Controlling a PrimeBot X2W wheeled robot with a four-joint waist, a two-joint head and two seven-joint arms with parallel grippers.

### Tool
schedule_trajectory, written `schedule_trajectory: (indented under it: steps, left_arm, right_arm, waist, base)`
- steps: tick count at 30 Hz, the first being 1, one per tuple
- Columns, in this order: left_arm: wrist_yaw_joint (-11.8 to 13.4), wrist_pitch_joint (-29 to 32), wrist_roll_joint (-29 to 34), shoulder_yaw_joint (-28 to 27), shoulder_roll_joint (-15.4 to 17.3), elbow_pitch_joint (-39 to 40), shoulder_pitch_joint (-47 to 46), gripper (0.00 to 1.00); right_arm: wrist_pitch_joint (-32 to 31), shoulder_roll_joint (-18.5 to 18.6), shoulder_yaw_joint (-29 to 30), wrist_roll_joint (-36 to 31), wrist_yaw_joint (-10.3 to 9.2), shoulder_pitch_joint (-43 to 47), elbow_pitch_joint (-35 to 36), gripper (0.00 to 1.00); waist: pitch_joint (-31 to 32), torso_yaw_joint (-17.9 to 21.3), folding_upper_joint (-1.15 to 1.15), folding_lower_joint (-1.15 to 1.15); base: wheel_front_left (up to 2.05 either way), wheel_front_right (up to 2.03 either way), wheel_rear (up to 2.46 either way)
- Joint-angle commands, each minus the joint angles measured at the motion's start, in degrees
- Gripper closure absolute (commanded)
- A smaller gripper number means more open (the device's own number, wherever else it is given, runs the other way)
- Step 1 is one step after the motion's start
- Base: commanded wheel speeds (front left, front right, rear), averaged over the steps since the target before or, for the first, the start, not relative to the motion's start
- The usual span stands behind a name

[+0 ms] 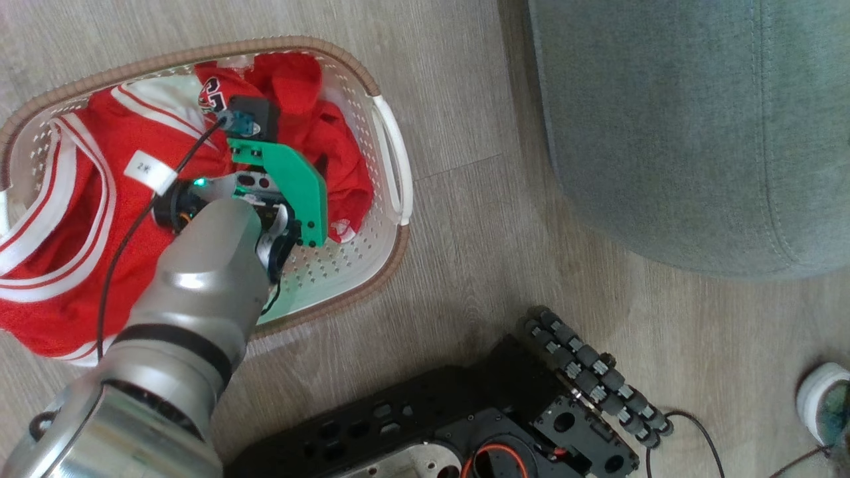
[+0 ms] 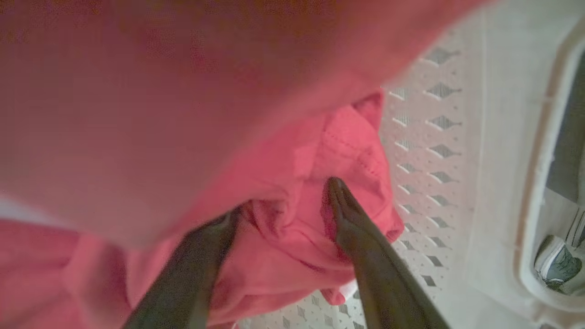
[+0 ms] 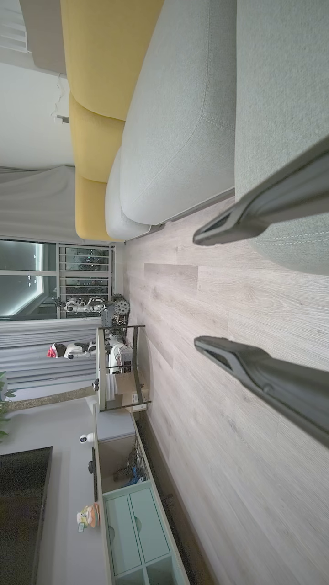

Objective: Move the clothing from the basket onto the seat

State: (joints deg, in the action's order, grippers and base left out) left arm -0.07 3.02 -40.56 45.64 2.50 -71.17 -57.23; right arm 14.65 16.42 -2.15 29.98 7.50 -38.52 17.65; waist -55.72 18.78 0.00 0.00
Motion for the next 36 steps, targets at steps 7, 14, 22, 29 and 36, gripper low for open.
schedule_trajectory:
  steps: [7,14,22,29,36]
  left_arm:
    - [-1.3,2.8,-2.8,1.8,0.4,0.4,0.1,1.0]
    - [-2.4,0.6,-5.2,3.5,0.4,1.3,1.4,1.0]
    - [-4.1,-5.8,-9.1,6.5,0.4,5.6,6.4,1.0]
    - [-4.9,-13.9,-12.1,10.8,0.4,9.2,11.5,1.0]
    - [-5.8,-17.4,-12.9,13.6,0.4,12.0,15.5,1.0]
  right_arm:
    - [0.3,0.3,-0.5,-0.4,-0.01,1.0,1.2,0.0]
    - [0.3,0.9,-1.1,-1.8,-0.01,1.0,0.4,0.0]
    - [0.3,1.5,-1.4,-2.8,-0.01,4.2,-1.9,0.0]
    - [0.3,2.4,-2.8,-4.0,-0.01,10.3,-5.5,0.0]
    - [0.3,1.6,-3.4,-5.0,-0.01,16.8,-8.4,0.0]
  waist:
    - [0.6,-0.1,0.0,0.0]
    - [4.2,-1.1,0.0,0.0]
    - [15.1,-4.2,0.0,0.0]
    - [27.4,-8.2,0.0,0.0]
    - [37.9,-12.3,0.0,0.0]
  base:
    - [0.0,0.0,0.0]
    - [0.0,0.0,0.0]
    - [0.0,0.0,0.0]
    - [0.0,0.0,0.0]
    - [0.0,0.0,0.0]
